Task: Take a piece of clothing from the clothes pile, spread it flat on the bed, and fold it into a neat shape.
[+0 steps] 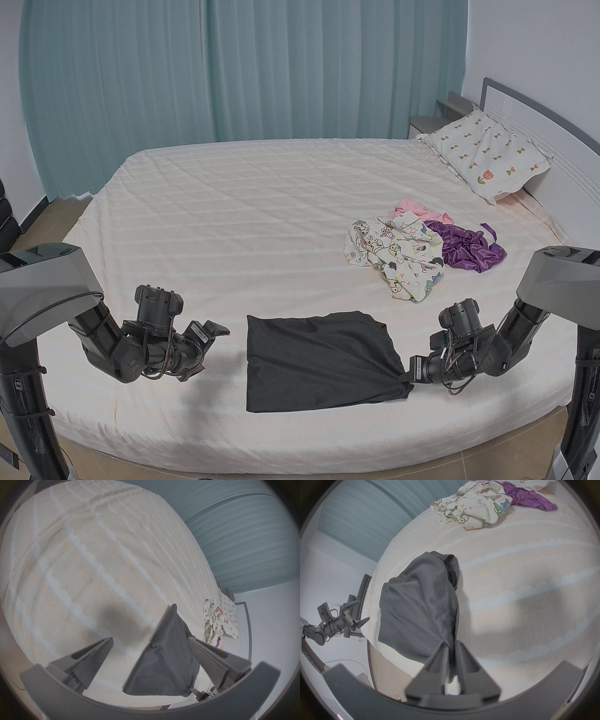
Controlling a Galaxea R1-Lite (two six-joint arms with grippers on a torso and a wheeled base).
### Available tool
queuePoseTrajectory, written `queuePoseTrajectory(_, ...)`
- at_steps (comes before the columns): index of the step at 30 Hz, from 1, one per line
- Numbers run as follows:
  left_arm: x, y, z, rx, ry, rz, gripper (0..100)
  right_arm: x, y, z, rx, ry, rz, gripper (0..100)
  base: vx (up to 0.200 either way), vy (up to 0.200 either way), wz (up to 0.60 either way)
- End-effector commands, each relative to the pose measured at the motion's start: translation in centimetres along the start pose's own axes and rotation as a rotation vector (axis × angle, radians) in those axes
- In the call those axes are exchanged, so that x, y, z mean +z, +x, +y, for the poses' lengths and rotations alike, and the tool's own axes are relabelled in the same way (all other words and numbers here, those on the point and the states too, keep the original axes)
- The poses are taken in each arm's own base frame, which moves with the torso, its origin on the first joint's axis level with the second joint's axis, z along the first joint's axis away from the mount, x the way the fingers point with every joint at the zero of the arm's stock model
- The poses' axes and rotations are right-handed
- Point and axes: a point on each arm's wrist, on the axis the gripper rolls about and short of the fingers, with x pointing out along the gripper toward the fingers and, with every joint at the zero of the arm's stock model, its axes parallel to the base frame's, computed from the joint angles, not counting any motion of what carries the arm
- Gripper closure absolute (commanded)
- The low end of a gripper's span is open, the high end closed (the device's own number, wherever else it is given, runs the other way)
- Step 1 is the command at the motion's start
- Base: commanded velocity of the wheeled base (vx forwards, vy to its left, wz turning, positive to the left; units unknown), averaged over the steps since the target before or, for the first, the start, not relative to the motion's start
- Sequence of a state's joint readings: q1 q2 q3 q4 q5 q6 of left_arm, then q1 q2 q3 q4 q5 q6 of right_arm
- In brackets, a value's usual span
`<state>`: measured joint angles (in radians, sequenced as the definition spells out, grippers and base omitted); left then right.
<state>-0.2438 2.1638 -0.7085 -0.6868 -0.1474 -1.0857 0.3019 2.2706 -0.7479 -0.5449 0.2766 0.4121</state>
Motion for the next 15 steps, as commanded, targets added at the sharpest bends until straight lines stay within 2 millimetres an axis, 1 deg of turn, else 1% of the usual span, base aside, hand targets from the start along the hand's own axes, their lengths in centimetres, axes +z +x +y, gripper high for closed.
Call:
queuePoseTrajectory(1,0.0,0.0,0.0,0.0,0.0,0.0,0,0.1,0.0,0.0,-0.003,0.001,-0.003,0,0.0,0.0,0.0)
queuePoseTrajectory(5,0.0,0.0,0.0,0.0,0.0,0.0,0,0.3,-0.4,0.2,0.005,-0.011,-0.023,0,0.0,0.0,0.0)
queuePoseTrajectory(8,0.0,0.0,0.0,0.0,0.0,0.0,0,2.7,-1.6,0.4,0.037,-0.001,-0.113,0,0.0,0.0,0.0)
queuePoseTrajectory(9,0.0,0.0,0.0,0.0,0.0,0.0,0,3.5,-1.6,0.6,0.049,0.006,-0.139,0,0.0,0.0,0.0)
queuePoseTrajectory(11,0.0,0.0,0.0,0.0,0.0,0.0,0,5.0,-1.2,1.0,0.07,0.053,-0.177,0,0.0,0.0,0.0)
queuePoseTrajectory(12,0.0,0.0,0.0,0.0,0.0,0.0,0,5.7,-0.6,1.2,0.079,0.091,-0.189,0,0.0,0.0,0.0)
queuePoseTrajectory(13,0.0,0.0,0.0,0.0,0.0,0.0,0,5.9,-0.3,1.2,0.081,0.101,-0.191,0,0.0,0.0,0.0)
queuePoseTrajectory(14,0.0,0.0,0.0,0.0,0.0,0.0,0,6.9,1.2,1.5,0.094,0.156,-0.206,0,0.0,0.0,0.0)
queuePoseTrajectory(15,0.0,0.0,0.0,0.0,0.0,0.0,0,7.2,2.2,1.6,0.093,0.176,-0.207,0,0.0,0.0,0.0)
